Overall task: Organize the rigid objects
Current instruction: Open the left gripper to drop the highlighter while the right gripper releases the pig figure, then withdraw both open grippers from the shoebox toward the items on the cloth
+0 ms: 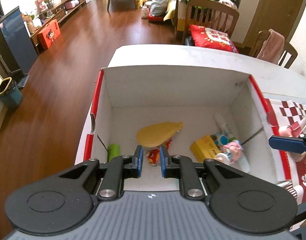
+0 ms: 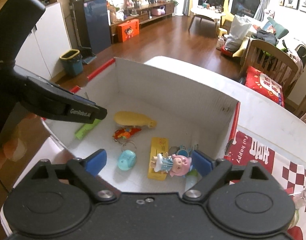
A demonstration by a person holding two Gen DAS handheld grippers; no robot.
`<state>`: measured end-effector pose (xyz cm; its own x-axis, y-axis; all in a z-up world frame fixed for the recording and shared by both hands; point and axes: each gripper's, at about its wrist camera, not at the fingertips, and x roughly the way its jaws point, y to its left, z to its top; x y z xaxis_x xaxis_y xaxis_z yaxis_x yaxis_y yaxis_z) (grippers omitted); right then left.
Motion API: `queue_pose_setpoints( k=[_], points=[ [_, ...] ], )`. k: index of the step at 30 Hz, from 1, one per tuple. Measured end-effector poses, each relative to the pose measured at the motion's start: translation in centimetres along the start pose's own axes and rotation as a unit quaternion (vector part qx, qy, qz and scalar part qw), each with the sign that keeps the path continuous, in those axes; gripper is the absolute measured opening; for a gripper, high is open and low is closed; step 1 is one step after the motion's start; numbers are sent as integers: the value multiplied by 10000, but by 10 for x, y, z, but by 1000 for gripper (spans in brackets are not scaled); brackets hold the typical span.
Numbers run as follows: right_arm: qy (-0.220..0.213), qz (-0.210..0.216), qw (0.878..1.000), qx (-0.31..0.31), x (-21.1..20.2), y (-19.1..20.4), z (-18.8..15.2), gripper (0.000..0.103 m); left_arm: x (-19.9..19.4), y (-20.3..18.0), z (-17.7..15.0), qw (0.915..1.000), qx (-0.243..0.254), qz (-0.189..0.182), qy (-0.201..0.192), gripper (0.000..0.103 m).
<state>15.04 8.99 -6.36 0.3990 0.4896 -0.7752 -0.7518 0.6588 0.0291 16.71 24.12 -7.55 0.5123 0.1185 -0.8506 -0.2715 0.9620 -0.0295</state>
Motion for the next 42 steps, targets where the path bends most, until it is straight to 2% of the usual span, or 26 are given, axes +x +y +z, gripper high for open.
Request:
queue_pose_setpoints(
  k=[20,31,32,33,35,36,42],
  points=[
    [-924,303,9953,13,-95,-26,-38,100,-57,-49,-27,9982,-47,-322,-512,16],
    [-1254,98,9916,302,-144,-72,-78,102,-75,-100,-42,9958,97,-587,-702,17],
    [-1272,60,9914,312,-148,-77,-83,102,-75,-106,-44,9955,119,-629,-701,19],
    [-1284,19,9912,323,-152,-81,-87,102,-75,-111,-44,9952,134,-671,-698,27],
    [-1293,-40,9909,370,-157,-91,-97,102,-75,-122,-47,9942,153,-772,-737,52],
    [-1294,-67,9907,404,-159,-96,-102,102,-76,-128,-48,9935,163,-808,-780,68],
    [-1295,-276,9897,543,-168,-125,-129,102,-74,-165,-51,9911,228,-1007,-835,70]
  ],
)
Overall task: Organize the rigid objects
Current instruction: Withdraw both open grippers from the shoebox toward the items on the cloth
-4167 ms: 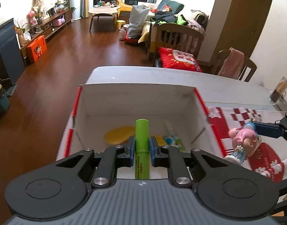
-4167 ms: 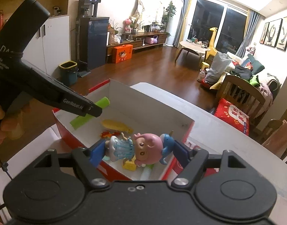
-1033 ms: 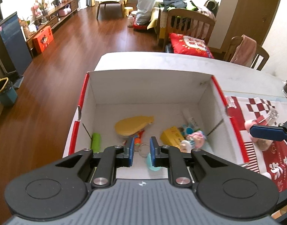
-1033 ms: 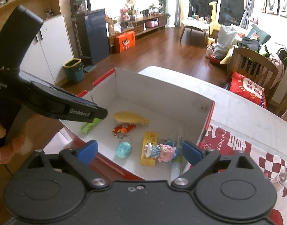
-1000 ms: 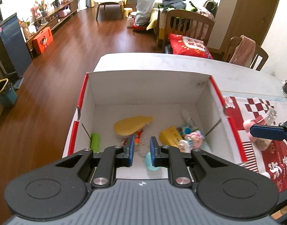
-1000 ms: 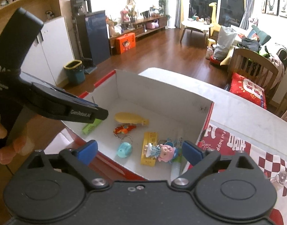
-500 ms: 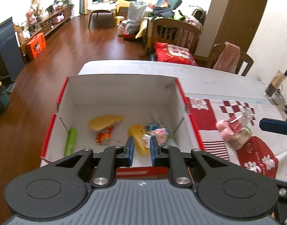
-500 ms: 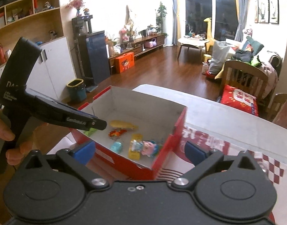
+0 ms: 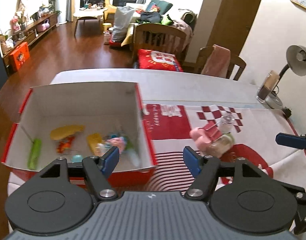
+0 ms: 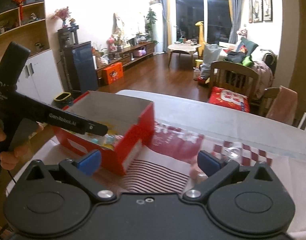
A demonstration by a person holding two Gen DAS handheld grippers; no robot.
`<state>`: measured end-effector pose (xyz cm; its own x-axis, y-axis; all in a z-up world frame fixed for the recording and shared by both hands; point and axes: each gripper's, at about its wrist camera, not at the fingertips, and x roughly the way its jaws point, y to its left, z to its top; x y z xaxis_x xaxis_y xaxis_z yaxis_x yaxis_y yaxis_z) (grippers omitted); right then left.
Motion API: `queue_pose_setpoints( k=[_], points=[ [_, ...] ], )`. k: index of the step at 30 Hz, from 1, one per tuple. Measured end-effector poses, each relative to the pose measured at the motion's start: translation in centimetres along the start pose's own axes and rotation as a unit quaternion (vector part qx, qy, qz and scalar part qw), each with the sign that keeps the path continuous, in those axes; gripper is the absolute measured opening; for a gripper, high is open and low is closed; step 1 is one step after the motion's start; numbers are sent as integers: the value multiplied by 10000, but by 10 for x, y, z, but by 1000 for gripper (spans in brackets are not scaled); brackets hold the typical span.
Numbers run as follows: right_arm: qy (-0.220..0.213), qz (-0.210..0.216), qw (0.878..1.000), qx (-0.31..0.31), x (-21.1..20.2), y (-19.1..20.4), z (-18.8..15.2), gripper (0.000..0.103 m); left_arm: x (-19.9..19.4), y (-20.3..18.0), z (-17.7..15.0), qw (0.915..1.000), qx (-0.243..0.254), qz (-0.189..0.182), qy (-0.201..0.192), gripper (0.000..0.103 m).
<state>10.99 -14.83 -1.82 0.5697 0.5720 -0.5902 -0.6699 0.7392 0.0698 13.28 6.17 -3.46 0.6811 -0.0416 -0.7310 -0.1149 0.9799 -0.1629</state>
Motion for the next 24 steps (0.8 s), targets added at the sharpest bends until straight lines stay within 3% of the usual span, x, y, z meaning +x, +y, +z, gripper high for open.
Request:
queue_pose_setpoints(
  k=[6,14,17,22,24],
  points=[
    [67,-349,9993,74,-6,-39,-17,102,16,-37,-2,9997,192,-164,-64,81],
    [178,-691,9969,336,-5,-101,-27,102,53,-82,-10,9988,271,-410,-53,85],
    [237,-760,9963,331,-1,-124,-32,102,68,-99,-15,9988,291,-405,13,86],
    [413,-765,9955,378,13,-150,-36,102,91,-126,-22,9983,367,-446,107,101],
    [466,-763,9953,373,21,-157,-36,102,99,-135,-24,9982,376,-449,117,101]
  ],
)
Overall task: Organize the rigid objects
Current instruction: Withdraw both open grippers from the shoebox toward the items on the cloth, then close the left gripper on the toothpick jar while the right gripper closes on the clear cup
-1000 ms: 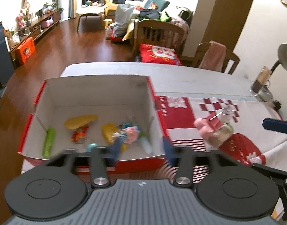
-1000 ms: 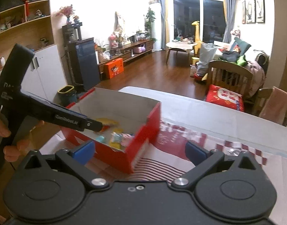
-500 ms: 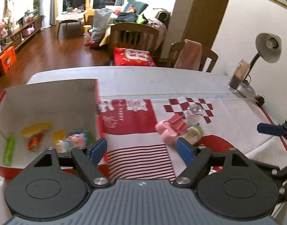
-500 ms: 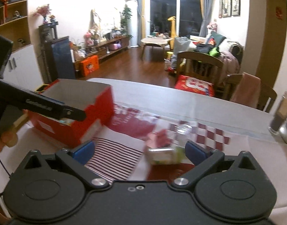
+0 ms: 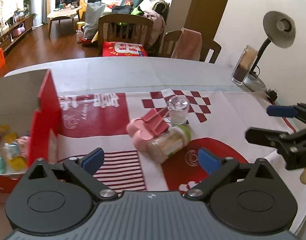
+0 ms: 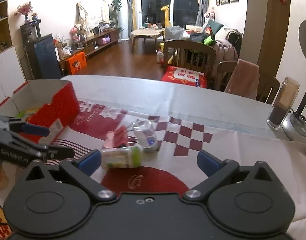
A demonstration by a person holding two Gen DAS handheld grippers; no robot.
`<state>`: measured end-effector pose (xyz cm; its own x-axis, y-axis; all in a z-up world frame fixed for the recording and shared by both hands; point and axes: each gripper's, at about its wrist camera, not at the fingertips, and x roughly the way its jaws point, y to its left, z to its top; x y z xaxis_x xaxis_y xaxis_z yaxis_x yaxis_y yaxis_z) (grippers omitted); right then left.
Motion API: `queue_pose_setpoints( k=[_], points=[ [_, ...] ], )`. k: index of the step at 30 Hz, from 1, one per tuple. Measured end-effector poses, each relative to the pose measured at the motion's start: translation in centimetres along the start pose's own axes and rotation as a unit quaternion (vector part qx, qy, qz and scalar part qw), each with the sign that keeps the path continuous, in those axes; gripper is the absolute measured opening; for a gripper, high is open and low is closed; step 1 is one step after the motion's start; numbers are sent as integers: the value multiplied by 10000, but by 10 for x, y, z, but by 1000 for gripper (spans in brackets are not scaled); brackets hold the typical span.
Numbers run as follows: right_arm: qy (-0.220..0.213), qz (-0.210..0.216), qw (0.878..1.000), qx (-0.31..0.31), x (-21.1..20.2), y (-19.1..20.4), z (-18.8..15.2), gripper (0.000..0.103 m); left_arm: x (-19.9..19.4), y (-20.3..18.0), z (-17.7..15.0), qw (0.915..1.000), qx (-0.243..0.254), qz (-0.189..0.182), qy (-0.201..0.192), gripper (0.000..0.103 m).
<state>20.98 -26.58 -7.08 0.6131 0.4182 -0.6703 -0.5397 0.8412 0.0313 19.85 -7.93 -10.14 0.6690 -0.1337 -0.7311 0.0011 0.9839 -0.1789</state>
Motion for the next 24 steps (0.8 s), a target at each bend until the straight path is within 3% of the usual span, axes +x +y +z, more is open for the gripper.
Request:
queue_pose_setpoints(
  k=[14,24],
  points=[
    [322,259,9978,-520,70,-11,18,102,57,-36,-6,9995,164,252,59,101],
    [554,359,9947,-791,114,-11,25,89,89,-31,-4,9981,-82,589,188,101]
  ],
)
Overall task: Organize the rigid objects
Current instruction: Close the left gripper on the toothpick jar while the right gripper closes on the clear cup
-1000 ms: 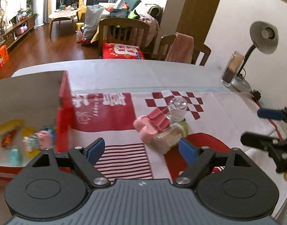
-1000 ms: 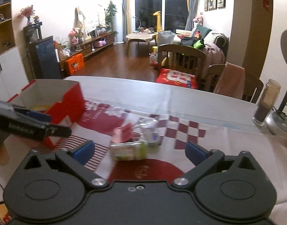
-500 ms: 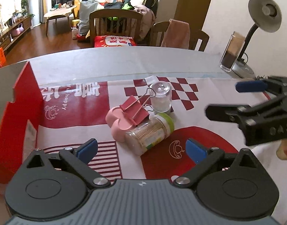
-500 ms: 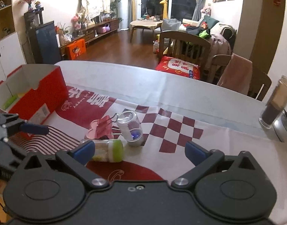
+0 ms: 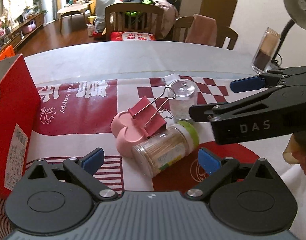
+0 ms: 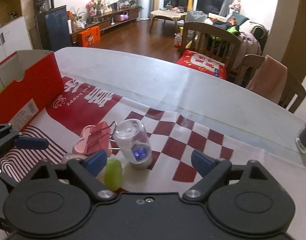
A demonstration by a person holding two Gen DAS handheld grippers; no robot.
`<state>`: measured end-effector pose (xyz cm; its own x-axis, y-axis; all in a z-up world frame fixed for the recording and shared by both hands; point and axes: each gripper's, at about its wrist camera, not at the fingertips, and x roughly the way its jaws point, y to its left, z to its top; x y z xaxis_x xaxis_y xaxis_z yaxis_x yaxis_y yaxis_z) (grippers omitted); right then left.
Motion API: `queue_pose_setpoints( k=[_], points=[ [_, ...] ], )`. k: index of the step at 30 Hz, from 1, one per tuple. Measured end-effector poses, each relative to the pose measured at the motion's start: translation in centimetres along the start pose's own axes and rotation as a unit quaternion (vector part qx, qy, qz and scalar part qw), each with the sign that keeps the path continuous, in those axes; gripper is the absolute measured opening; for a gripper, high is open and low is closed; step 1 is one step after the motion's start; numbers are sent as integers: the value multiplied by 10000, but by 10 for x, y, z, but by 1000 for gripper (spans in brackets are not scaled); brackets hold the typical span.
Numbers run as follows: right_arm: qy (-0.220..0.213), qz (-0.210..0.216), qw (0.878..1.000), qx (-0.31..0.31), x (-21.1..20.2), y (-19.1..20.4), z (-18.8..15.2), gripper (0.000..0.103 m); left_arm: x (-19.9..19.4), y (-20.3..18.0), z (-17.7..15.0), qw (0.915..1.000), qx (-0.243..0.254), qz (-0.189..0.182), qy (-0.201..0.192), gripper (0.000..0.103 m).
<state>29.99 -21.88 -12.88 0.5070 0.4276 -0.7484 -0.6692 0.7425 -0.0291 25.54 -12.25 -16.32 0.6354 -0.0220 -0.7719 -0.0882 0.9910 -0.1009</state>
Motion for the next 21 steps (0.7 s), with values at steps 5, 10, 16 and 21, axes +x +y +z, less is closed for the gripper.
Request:
queue_pose_setpoints(
  k=[5,10,16,21],
  points=[
    [-19,183,9997,-150,12,0,6,85,13,-5,4,9996,-212,-103,145,101],
    [40,226,9993,-291,21,1,9,83,22,-10,9,9976,-615,-74,314,101],
    [55,247,9992,-306,30,3,10,79,36,-5,15,9900,-1279,172,574,101],
    [83,216,9992,-313,36,7,9,68,45,-10,16,9889,-1275,285,714,101]
  ],
)
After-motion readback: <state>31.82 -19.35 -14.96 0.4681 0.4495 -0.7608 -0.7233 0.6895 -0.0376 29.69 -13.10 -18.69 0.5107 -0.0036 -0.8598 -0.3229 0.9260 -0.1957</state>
